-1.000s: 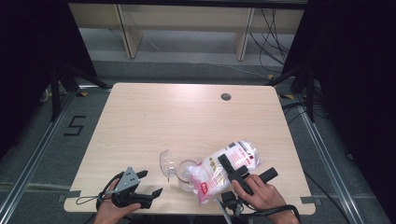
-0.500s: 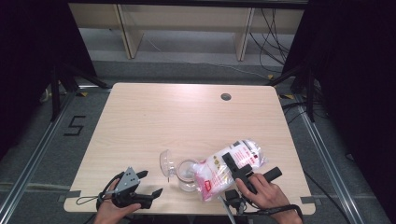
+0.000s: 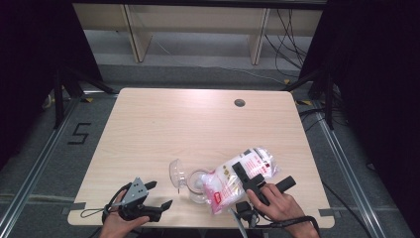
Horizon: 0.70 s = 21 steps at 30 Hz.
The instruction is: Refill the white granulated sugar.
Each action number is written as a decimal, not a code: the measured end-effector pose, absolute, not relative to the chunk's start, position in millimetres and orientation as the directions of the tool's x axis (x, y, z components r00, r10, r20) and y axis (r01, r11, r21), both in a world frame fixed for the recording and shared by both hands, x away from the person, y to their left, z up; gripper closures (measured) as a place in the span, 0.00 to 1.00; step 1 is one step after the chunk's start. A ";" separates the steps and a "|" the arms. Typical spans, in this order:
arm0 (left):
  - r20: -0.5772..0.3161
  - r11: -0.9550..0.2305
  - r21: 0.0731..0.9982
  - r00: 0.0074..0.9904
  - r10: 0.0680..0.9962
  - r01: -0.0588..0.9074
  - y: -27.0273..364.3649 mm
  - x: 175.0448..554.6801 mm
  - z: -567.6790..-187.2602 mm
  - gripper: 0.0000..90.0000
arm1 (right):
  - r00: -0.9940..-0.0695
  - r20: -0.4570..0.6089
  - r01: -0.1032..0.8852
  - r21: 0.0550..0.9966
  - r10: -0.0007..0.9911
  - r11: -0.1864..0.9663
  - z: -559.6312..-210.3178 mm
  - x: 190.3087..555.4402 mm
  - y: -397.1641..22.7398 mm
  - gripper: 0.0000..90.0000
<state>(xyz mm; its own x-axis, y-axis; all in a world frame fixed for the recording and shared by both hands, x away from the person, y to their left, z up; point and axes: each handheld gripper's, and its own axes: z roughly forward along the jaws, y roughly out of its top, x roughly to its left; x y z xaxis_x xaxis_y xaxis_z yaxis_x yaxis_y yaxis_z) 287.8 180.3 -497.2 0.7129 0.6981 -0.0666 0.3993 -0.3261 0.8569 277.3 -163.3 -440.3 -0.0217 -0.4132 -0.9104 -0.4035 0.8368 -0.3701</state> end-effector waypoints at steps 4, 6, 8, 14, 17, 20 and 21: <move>-0.080 -0.309 0.863 0.712 0.697 0.400 179.0 287.0 -497.4 0.18 | -0.017 -0.908 -0.396 -0.379 -0.420 0.836 -439.9 277.7 -167.9 0.59; -0.076 -0.314 0.861 0.711 0.699 0.401 179.5 287.2 -497.4 0.18 | -0.040 -0.890 -0.383 -0.406 -0.454 0.830 -437.0 276.6 -169.3 0.59; -0.087 -0.301 0.865 0.709 0.700 0.403 178.7 287.0 -497.9 0.18 | -0.030 -0.882 -0.379 -0.425 -0.469 0.822 -436.5 273.1 -169.4 0.59; -0.083 -0.312 0.862 0.717 0.692 0.400 178.9 287.3 -498.0 0.18 | -0.035 -0.883 -0.394 -0.417 -0.467 0.819 -435.2 270.7 -165.7 0.59; -0.079 -0.316 0.861 0.719 0.691 0.398 178.8 287.9 -498.5 0.18 | -0.035 -0.895 -0.401 -0.395 -0.445 0.826 -435.3 272.2 -164.2 0.60; -0.062 -0.330 0.863 0.727 0.683 0.383 179.5 288.3 -497.7 0.18 | -0.050 -0.907 -0.389 -0.368 -0.419 0.844 -434.3 274.8 -164.0 0.60; -0.064 -0.328 0.863 0.728 0.682 0.383 179.5 288.4 -497.6 0.18 | -0.032 -0.899 -0.396 -0.389 -0.436 0.832 -432.0 276.9 -165.0 0.60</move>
